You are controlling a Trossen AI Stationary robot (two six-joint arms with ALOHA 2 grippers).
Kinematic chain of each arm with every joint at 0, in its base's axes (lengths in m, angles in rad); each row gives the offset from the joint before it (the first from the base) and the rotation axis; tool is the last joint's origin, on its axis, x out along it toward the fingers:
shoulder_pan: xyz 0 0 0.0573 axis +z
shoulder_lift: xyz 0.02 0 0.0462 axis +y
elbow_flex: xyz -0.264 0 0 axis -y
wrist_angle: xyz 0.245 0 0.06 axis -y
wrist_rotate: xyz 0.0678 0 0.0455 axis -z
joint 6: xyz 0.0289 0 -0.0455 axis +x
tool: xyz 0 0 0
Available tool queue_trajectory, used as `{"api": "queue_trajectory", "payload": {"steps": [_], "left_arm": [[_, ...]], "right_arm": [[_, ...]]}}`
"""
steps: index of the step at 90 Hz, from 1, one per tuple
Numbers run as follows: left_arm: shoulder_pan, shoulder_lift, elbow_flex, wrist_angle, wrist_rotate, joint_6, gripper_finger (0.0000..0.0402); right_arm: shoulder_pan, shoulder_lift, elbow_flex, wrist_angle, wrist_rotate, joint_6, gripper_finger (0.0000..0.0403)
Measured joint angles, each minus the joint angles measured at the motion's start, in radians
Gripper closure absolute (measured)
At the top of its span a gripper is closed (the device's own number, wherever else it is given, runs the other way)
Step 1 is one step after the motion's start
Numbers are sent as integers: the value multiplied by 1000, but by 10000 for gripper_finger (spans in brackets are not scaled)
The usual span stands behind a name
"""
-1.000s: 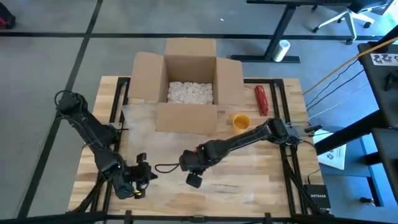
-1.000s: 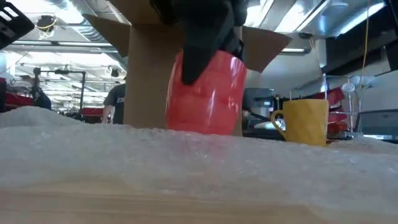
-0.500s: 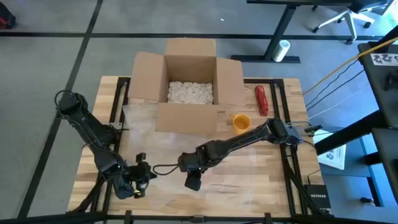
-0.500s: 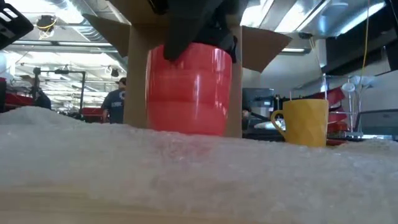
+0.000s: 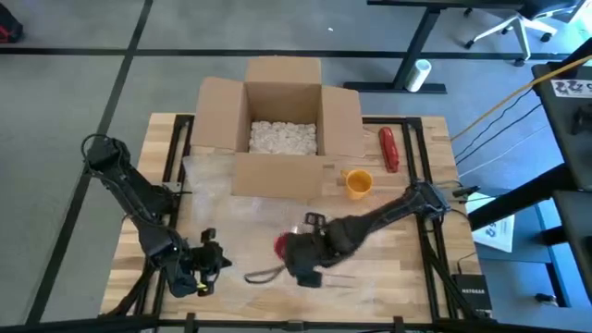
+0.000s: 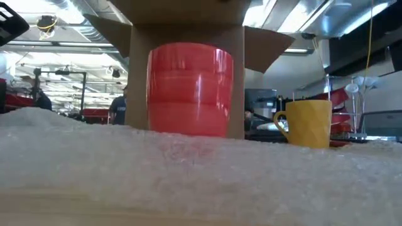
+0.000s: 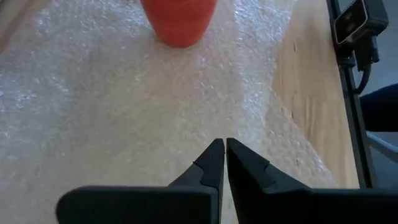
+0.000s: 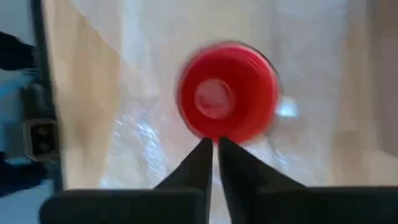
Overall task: Wrap mug
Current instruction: Wrap the red mug with bubble wrap
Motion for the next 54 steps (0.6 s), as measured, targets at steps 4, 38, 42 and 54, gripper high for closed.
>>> {"api": "queue_trajectory", "payload": {"steps": [4,38,42,54], "left_arm": [[-5,0,0,-1,-3,0,402],[-20,0,0,4,-18,6,402],[-20,0,0,5,-22,13,402],[-20,0,0,5,-52,19,402]], "right_arm": [[29,-26,-30,0,37,46,391],[437,-372,-719,361,317,771,402],[484,-413,-815,421,355,855,402],[586,-544,-1090,536,427,1084,402]]}}
